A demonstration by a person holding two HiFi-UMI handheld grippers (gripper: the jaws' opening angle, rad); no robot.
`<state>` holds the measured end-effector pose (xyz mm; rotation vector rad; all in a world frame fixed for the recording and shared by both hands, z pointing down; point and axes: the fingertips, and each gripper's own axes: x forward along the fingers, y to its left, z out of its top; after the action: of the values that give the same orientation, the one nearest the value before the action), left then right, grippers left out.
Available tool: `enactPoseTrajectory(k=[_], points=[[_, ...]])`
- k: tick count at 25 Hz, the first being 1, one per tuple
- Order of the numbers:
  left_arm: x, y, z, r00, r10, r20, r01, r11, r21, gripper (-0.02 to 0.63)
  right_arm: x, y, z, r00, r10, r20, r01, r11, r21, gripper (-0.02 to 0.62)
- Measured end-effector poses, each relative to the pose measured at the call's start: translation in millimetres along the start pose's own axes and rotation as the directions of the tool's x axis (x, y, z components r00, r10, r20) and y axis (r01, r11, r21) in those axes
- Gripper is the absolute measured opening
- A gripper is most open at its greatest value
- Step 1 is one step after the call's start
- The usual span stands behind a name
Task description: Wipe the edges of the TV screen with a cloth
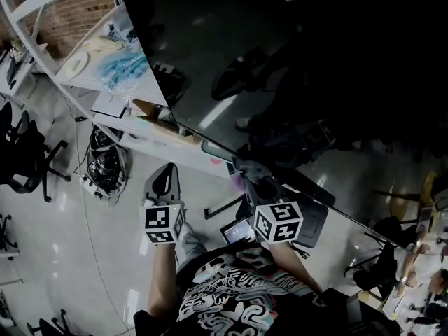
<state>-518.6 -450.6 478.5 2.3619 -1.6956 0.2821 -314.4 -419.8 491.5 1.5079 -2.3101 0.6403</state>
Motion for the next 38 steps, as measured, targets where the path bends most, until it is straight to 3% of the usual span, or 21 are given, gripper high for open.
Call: enactPoseTrajectory(k=[38], points=[[10.3,73.7,3.4,1.0,0.008,0.003,-0.008,1.0,-0.018,0.021,50.9,41.3,19.2,1.0,-0.018,-0.001,0.018,1.0,0.0,0.095]])
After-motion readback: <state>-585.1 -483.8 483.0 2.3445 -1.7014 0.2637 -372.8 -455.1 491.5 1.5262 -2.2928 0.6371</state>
